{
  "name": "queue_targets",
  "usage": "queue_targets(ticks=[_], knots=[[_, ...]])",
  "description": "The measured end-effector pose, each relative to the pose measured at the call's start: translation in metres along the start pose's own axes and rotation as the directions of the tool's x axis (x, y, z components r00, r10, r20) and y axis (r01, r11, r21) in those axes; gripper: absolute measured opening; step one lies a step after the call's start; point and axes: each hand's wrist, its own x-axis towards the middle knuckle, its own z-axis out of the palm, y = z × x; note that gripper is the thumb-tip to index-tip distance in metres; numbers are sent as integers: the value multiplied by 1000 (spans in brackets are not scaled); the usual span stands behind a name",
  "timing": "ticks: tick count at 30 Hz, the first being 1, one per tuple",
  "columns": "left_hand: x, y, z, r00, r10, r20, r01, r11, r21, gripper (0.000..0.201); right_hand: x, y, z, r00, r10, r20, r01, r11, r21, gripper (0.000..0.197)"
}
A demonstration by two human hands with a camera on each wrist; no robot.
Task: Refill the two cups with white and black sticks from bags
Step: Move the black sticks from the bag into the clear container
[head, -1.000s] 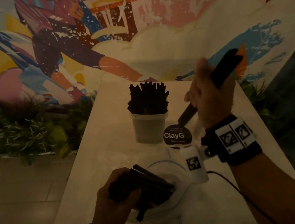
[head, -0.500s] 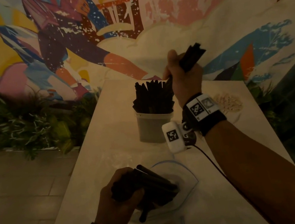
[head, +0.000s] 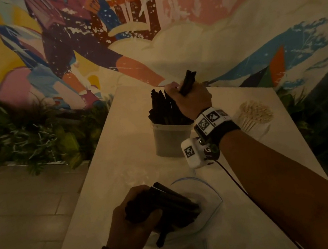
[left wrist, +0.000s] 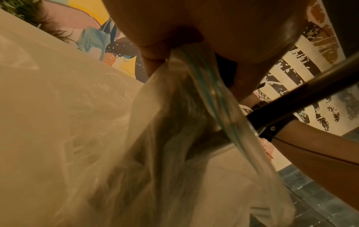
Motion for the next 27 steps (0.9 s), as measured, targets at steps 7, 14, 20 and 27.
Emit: queue_targets(ticks=[7,14,20,27], knots=[[-2,2,-1,1000,19,4,-19,1000,20,44,6,-9,1,971,-181,-154,191,980,59,77],[-2,2,0,1000,18,9,-19,1000,25,43,13,-1,25,914,-403,47,400,877,-266,46],[-2,5,2,1000,11,19,-12,1000,9,35,4,2,29,936,-262,234,340,843,-416,52],[-2,0,0,1000,-27,4,27,1000,1,40,-40,-28,-19,937,-342,68,322,925,203,48]])
